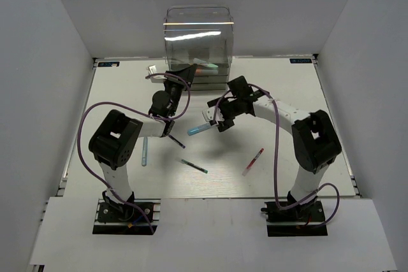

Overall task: Sort the stationery into containers
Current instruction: Pick up the pen from the center of the board.

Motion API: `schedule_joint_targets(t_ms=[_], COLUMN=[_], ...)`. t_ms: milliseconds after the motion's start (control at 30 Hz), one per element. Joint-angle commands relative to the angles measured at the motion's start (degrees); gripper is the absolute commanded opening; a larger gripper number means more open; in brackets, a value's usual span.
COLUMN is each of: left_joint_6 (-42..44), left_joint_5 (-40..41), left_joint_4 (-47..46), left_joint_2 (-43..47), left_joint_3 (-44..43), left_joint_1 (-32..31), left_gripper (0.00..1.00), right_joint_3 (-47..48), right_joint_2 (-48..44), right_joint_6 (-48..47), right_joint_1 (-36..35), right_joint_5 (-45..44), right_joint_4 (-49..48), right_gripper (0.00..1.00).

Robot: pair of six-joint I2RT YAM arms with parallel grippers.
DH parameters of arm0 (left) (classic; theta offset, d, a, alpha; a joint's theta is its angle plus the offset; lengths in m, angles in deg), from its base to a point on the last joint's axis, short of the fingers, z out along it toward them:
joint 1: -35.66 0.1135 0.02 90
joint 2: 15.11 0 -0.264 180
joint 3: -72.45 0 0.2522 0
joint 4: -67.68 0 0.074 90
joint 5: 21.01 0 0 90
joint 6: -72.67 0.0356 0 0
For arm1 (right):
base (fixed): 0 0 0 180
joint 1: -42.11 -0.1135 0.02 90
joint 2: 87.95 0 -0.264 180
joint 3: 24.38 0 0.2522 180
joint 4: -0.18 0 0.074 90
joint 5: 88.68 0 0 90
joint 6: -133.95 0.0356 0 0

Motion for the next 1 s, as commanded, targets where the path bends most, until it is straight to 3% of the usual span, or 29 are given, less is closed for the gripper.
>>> schedule_joint_targets(t_ms=[0,133,433,767,967], left_joint_6=[-0.1,-0.1,-0.1,-0.1,-0.1], left_joint_5=[0.1,0.1,0.1,0.1,0.1], left_joint_4=[-16.2,-15.7,-15.7,-15.7,-15.7], left_joint_2=[1.2,1.7,1.7,1.7,1.7], left_joint_3=[0.4,-0.1,-0.1,-0.1,-0.1], left_joint_1=[0.6,0.6,0.6,0.6,0.6], left_gripper=[0.05,0.05,0.05,0.05,0.05], right_joint_3=[7.2,11.8,12.5,15.9,19.6], right_joint_2=[2.9,6.5,10.1,14.9,18.1], right_joint_6=[-7.0,-9.1,-10.4,-0.1,0.7], right_joint_1=[-0.6,-1.1,-2.9,-3.8,-4.1], right_joint_5=[4.4,4.4,1.6,-2.1,-4.5], right_joint_4=[18.7,24.4,25.7,18.6,21.0], right_gripper=[0.76,0.72,0.70,0.69,0.68])
